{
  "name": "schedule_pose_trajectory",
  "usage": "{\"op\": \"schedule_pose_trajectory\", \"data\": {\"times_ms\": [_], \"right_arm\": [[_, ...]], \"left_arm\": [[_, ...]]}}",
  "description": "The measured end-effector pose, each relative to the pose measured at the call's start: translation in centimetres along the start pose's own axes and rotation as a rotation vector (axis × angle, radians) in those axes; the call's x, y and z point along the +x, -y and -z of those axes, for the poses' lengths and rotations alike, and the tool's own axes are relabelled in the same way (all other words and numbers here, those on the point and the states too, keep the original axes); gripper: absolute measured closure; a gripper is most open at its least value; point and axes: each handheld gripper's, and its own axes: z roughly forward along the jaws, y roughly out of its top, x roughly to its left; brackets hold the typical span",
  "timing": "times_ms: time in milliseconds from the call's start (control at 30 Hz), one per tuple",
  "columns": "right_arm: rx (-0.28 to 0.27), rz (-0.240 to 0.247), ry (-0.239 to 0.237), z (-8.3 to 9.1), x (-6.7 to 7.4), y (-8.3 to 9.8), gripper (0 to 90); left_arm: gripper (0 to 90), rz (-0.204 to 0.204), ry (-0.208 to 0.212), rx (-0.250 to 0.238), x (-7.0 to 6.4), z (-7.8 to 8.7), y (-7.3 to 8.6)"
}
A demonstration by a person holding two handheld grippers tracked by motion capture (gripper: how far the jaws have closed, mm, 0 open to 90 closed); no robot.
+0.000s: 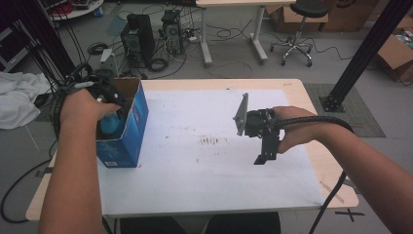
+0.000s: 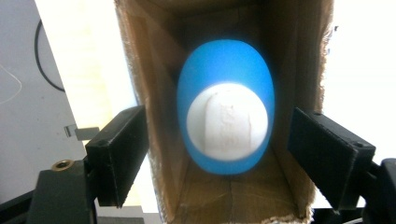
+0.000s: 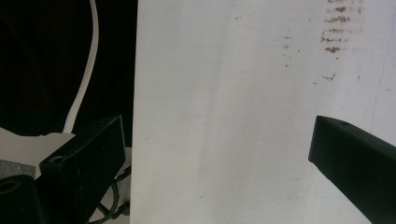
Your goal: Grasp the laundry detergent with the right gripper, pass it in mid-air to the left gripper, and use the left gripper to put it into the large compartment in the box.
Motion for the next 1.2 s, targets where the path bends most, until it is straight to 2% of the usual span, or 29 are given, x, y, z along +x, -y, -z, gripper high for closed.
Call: {"op": "schedule_pose_trajectory", "data": {"times_ms": [100,167,267,433,500,700,900,1200], "right_arm": [[-0.001,-0.001,0.001,0.0,0.0,0.0,3.7],[-0.003,-0.002,0.001,0.1,0.1,0.0,3.8],[-0.003,-0.002,0.001,0.0,0.0,0.1,3.9],[-0.004,0.000,0.002,0.0,0.0,0.0,3.9],[-0.003,-0.002,0.003,0.0,0.0,0.0,3.8],[-0.003,-0.002,0.000,-0.2,0.0,-0.1,3.9],[-0.005,0.000,0.003,0.0,0.1,-0.2,4.0],[-0.004,-0.008,0.003,0.1,0.2,0.0,4.1]], "left_arm": [[16.3,-0.022,0.014,0.024,0.0,0.2,0.1],[15.4,-0.038,0.000,0.024,0.0,0.5,0.2],[15.4,-0.029,0.012,0.004,0.0,1.1,0.3],[11.0,-0.036,0.016,0.001,0.0,1.8,0.4],[10.8,-0.057,0.012,0.002,-0.3,2.1,0.5],[5.8,-0.072,0.003,-0.028,-0.9,3.5,0.8],[3.6,-0.108,-0.012,-0.042,-1.5,4.7,1.0],[0.2,-0.178,-0.037,-0.079,-3.0,6.6,1.5]]}}
